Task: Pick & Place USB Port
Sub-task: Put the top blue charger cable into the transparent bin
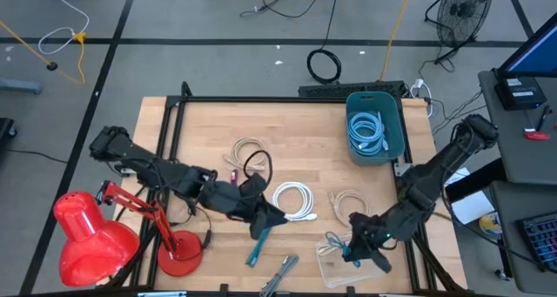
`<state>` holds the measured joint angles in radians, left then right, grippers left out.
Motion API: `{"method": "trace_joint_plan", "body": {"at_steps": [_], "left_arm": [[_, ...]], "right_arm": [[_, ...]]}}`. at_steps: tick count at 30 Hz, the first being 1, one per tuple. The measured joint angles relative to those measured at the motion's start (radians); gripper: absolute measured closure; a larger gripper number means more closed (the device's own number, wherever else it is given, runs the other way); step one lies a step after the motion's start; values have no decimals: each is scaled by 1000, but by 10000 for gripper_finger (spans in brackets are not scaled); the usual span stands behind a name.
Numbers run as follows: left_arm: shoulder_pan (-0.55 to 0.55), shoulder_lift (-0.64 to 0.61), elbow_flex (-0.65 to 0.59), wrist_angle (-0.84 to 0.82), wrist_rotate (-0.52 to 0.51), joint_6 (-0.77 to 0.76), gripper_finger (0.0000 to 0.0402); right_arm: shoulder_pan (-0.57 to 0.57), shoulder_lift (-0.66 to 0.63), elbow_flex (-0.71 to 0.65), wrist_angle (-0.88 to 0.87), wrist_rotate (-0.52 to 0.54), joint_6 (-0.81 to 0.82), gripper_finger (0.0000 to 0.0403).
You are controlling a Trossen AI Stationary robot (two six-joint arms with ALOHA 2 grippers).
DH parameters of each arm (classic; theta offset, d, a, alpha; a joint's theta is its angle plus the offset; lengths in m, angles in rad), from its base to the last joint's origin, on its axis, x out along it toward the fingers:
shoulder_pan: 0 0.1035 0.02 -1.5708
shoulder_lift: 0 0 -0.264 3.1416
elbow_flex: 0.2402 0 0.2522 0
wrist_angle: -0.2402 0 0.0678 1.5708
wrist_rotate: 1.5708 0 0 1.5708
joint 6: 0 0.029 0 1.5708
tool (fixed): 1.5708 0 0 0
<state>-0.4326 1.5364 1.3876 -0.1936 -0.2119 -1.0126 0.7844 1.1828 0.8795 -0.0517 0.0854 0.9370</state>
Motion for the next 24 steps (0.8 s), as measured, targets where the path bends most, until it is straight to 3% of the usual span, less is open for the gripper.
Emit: {"method": "trace_joint_plan", "body": {"at_steps": [5, 14, 24], "left_arm": [[-36, 0, 0, -11, -24, -15, 254], [-97, 0, 0, -30, -65, -25, 254], [-143, 0, 0, -62, -115, -44, 254]], "right_arm": [[2, 69, 0, -60, -25, 49, 360], [56, 258, 10, -29, -215, 144, 360], [74, 336, 11, -75, -155, 100, 360]]}}
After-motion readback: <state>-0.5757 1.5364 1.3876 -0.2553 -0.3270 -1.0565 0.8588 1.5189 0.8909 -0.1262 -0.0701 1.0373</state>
